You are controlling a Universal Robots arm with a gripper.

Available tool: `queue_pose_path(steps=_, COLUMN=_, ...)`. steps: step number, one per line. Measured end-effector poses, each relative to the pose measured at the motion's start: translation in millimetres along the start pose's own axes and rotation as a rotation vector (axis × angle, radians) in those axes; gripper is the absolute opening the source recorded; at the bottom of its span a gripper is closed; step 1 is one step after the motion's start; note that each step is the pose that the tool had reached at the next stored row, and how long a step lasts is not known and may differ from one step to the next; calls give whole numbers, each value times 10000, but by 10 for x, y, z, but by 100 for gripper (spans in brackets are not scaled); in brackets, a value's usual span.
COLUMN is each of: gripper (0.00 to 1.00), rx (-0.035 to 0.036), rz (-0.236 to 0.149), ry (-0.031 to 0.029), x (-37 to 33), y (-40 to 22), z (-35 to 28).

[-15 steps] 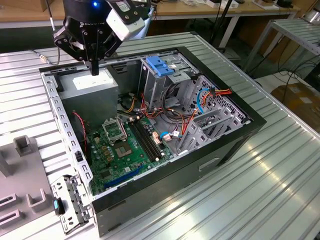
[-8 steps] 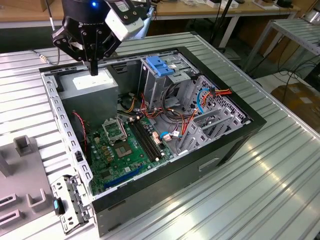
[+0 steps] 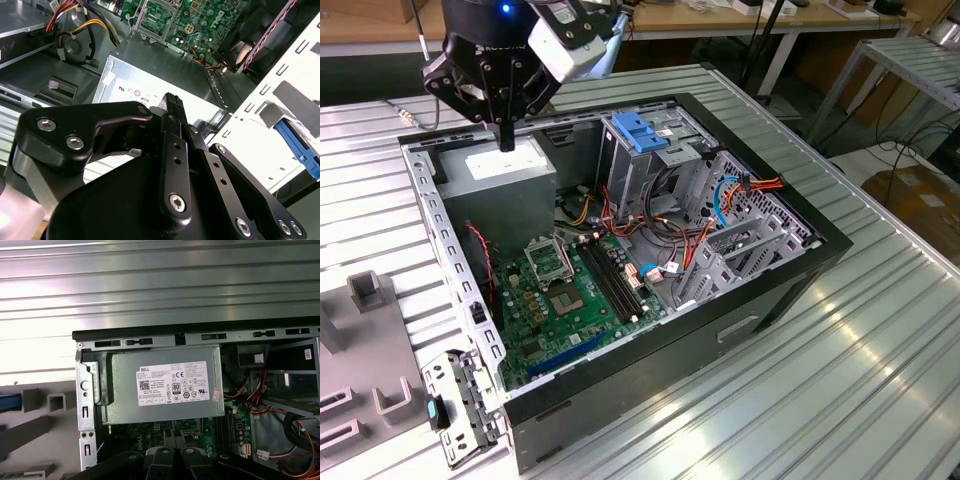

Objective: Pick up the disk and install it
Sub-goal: 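Reach for the disk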

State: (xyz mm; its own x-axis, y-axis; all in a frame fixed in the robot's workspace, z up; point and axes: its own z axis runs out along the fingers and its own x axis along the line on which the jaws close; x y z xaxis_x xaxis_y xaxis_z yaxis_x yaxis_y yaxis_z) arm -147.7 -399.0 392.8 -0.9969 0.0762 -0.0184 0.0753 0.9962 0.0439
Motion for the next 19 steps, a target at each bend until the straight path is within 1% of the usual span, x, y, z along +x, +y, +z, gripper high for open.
queue_pose_path(steps=10, gripper=11, rx=0, rz=1, ry=2, x=18, y=-1, z=0)
queue_pose_path(steps=15, gripper=11, rx=1, rz=0, ry=13, x=28, y=-2, z=0)
queue_pose_path(steps=17, gripper=11, rx=8, rz=4, ry=103, x=46, y=-4, z=12)
queue_pose_path(steps=19, gripper=11, rx=8, rz=5, ry=103, x=47, y=-4, z=13)
